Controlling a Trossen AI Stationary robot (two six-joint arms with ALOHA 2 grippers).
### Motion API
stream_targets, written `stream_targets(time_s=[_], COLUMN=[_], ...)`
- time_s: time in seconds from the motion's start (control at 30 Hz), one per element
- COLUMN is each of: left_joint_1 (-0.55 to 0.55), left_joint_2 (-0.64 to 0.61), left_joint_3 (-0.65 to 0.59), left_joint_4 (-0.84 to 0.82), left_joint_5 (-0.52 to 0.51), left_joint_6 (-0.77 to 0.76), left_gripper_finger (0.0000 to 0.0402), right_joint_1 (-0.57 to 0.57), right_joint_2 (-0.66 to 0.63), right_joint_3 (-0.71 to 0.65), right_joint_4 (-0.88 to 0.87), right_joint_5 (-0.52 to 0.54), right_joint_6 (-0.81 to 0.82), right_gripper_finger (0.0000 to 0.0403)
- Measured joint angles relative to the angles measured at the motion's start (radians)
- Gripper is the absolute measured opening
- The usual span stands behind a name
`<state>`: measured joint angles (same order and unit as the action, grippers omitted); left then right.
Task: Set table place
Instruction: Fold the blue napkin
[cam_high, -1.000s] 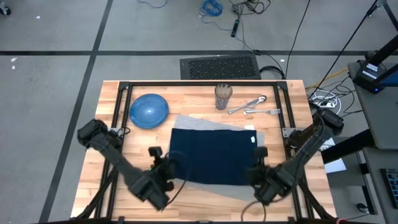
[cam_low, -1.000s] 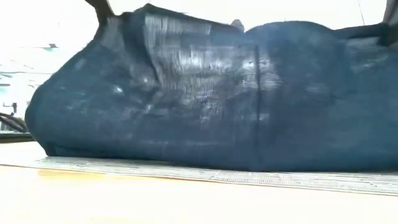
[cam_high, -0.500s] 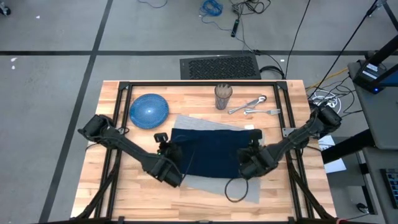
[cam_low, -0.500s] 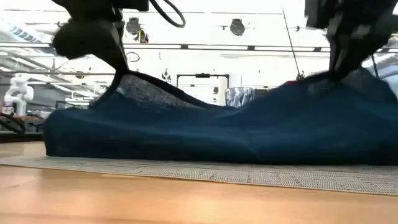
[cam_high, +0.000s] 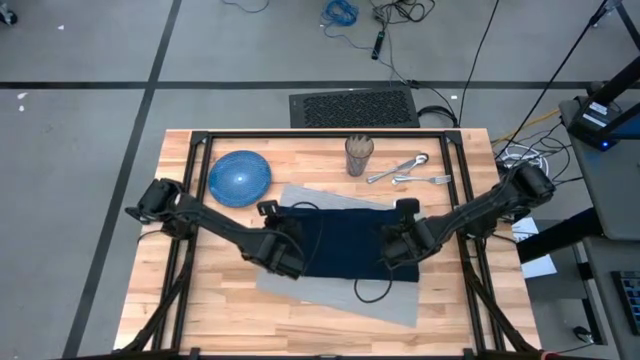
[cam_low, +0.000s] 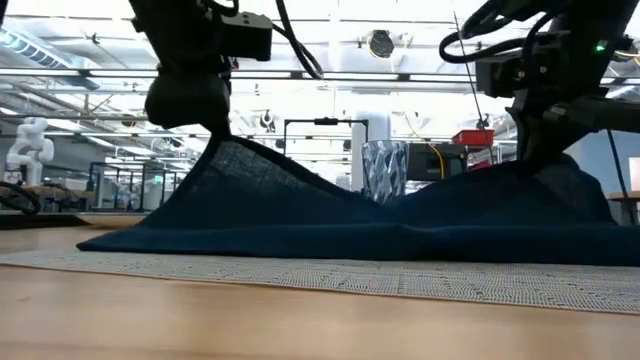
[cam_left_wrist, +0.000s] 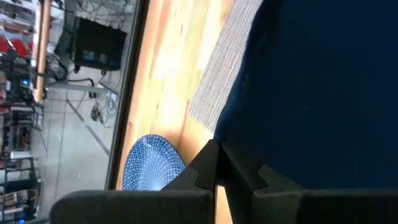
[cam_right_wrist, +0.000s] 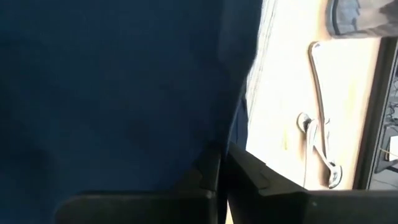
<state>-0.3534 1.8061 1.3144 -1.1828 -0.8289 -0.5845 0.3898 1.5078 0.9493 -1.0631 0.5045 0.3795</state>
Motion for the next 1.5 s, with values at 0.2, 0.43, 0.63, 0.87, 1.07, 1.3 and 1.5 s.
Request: stream_targets(time_s=[0.2, 0.43, 0.63, 0.87, 1.07, 1.3, 1.5], left_joint_1=[0.007, 0.007, 0.029, 0.055, 0.06, 0.06, 0.06], left_joint_2=[0.0, 0.0, -0.001, -0.001, -0.001, -0.001, -0.001], left_joint_3=[0.0, 0.0, -0.006, -0.068, -0.123, -0.132, -0.132], left_joint_4=[0.002, -0.011, -0.059, -0.003, 0.067, 0.078, 0.076], left_joint_5=[0.018, 0.018, 0.018, 0.043, 0.047, 0.012, -0.004], left_joint_6=[0.017, 0.015, -0.015, -0.011, -0.002, -0.01, -0.012], left_gripper_finger=[0.0, 0.0, 0.0, 0.0, 0.0001, 0.005, 0.0106], right_joint_1=[-0.026, -0.065, -0.092, -0.124, -0.144, -0.165, -0.18], right_joint_2=[-0.028, -0.036, -0.036, -0.035, -0.035, -0.035, -0.035], right_joint_3=[-0.001, -0.001, -0.001, -0.001, -0.001, -0.001, -0.001], right_joint_4=[0.035, 0.049, 0.05, 0.05, 0.051, 0.054, 0.052], right_joint_5=[0.008, 0.016, 0.013, -0.016, -0.056, -0.113, -0.102], right_joint_6=[-0.043, -0.077, -0.094, -0.097, -0.094, -0.093, -0.093], right_gripper_finger=[0.0, 0.0, 0.0, 0.0, 0.0, 0.0003, 0.0042])
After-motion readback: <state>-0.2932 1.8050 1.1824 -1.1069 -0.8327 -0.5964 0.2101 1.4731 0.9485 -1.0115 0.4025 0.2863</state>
